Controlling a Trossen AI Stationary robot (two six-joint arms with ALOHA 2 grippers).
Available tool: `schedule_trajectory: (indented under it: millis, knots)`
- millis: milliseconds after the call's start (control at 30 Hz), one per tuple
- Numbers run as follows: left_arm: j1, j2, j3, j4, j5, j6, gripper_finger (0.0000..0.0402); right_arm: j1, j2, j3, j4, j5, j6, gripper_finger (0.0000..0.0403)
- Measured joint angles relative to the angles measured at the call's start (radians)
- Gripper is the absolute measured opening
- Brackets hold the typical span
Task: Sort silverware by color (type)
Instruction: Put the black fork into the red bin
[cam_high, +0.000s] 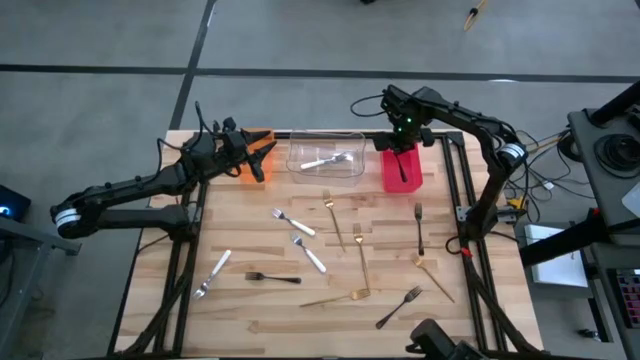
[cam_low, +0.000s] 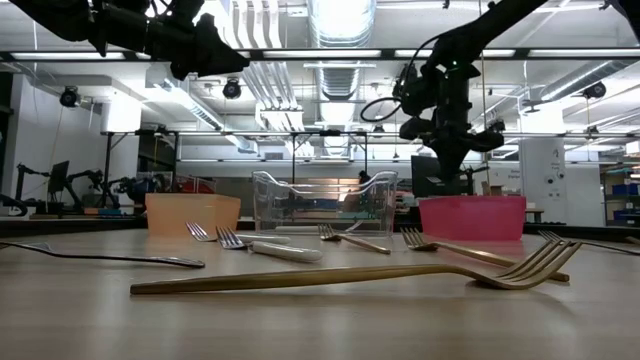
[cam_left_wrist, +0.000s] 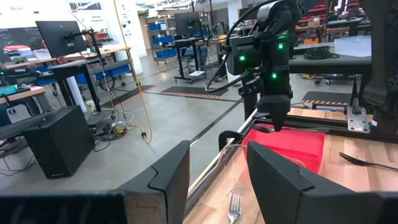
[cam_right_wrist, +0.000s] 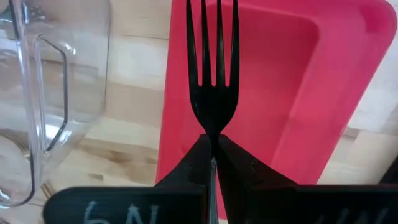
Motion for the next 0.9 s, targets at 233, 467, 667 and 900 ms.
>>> schedule_trajectory:
  millis: [233, 467, 667, 900]
  knots:
    - [0.0, 0.0, 0.0, 0.0, 0.0, 0.0, 0.0142, 0.0, 0.0, -0.001, 0.018, 0.001, 0.001, 0.0009]
    - [0.0, 0.0, 0.0, 0.0, 0.0, 0.0, 0.0142, 0.0, 0.0, -0.007, 0.03, 0.027, 0.001, 0.0009]
    - [0.0, 0.0, 0.0, 0.0, 0.0, 0.0, 0.0142, 0.0, 0.0, -0.016, 0.045, 0.029, -0.011, 0.0009]
    - [0.0, 0.0, 0.0, 0.0, 0.0, 0.0, 0.0142, 0.0, 0.0, -0.03, 0.073, 0.037, -0.015, 0.0009]
